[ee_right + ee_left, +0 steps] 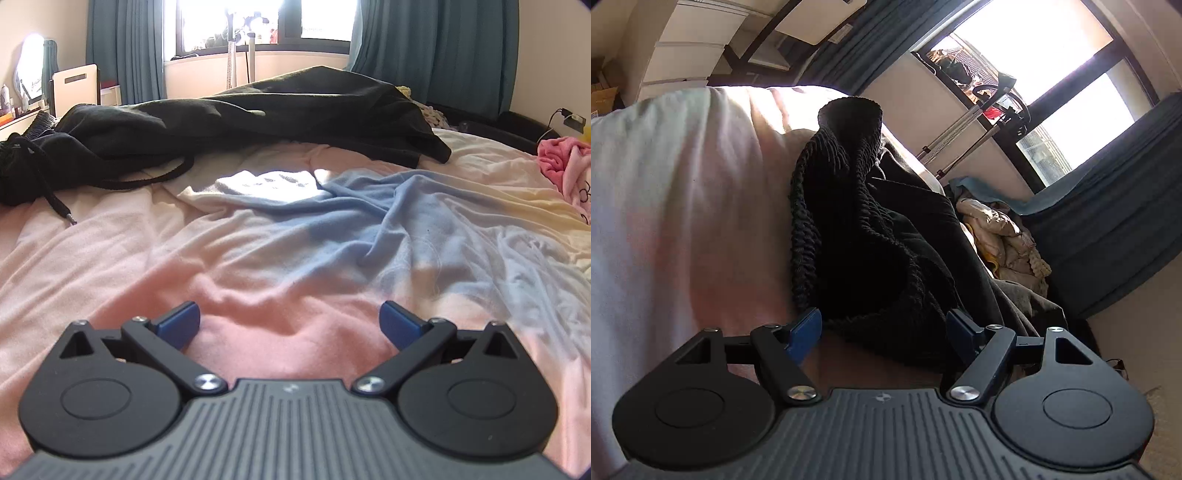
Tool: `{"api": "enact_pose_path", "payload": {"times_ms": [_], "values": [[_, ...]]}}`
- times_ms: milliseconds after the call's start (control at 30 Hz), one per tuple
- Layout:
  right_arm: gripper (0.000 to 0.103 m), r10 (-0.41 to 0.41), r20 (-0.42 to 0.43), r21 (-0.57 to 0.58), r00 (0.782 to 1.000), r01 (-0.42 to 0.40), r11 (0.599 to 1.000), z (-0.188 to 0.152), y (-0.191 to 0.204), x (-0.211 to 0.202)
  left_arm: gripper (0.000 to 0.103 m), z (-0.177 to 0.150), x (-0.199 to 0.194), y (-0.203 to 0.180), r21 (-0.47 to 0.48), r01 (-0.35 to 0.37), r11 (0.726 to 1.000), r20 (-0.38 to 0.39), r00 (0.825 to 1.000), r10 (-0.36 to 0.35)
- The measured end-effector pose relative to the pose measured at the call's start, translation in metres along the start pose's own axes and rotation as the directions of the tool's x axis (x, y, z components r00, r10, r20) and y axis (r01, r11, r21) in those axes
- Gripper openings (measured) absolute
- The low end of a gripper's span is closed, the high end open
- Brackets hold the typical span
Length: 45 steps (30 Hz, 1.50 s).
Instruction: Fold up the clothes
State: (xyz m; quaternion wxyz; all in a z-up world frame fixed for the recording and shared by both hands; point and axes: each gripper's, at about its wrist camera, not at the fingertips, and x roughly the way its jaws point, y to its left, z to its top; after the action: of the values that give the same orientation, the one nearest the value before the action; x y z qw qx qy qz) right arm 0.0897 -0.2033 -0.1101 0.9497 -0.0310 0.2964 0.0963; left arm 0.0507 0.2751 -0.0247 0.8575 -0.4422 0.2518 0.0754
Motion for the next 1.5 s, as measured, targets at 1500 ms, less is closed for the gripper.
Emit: {"api": "enact_pose_path", "payload": {"times_ms": [1500], "values": [[0.103, 0.053, 0.014, 0.089, 0.999, -0.054, 0.995, -0.014, -0.013, 0.006, 0.078, -0.027, -0.026, -0.041, 0.122, -0.047, 0.991, 0.079, 0.996, 0.038]]}}
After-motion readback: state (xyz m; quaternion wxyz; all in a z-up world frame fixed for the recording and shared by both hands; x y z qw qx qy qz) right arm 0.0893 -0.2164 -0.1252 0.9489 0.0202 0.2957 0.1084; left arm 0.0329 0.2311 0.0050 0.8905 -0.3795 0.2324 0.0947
